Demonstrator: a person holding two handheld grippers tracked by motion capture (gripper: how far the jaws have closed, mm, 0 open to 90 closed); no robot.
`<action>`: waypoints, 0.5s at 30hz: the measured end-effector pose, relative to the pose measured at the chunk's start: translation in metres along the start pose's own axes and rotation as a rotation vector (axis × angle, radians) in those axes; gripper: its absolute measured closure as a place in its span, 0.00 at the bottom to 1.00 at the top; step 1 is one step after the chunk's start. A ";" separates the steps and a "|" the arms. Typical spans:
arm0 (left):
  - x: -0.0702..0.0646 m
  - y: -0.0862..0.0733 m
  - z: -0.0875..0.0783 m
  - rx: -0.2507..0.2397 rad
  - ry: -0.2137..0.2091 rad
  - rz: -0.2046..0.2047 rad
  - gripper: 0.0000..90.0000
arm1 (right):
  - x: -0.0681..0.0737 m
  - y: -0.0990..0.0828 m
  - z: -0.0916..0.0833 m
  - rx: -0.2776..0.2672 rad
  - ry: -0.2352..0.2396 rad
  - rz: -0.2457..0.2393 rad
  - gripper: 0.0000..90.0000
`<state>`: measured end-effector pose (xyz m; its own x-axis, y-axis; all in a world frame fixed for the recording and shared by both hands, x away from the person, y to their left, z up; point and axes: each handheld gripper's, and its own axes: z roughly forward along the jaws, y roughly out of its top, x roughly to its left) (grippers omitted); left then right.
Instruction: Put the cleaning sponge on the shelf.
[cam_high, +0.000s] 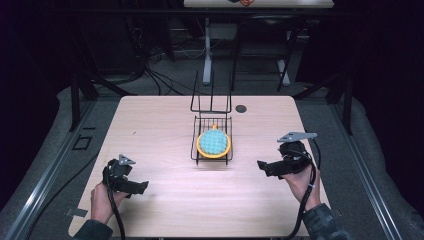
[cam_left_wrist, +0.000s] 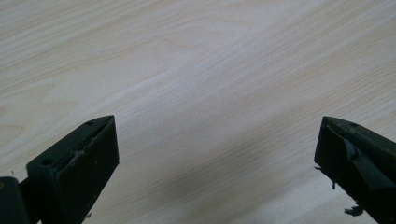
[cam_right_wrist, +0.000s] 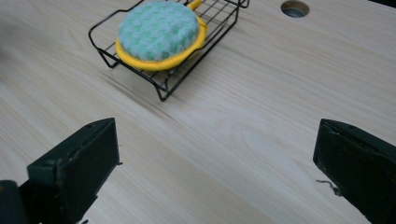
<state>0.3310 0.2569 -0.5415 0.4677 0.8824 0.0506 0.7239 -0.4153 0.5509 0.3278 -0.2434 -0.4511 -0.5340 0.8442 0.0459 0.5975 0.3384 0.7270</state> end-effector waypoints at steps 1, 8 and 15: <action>0.000 0.000 0.000 0.000 0.000 0.001 0.00 | -0.002 -0.002 -0.002 0.003 -0.005 0.004 0.00; 0.001 -0.001 0.001 0.004 0.004 -0.013 0.00 | -0.019 -0.023 -0.009 0.049 -0.049 0.019 0.00; 0.004 0.000 0.001 0.003 -0.002 -0.017 0.00 | -0.032 -0.050 0.000 0.119 -0.074 0.036 0.00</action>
<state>0.3330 0.2599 -0.5422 0.4565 0.8888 0.0401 0.7333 -0.4014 0.5487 0.3147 -0.2874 -0.4892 -0.4679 0.8836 0.0161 0.6843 0.3507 0.6393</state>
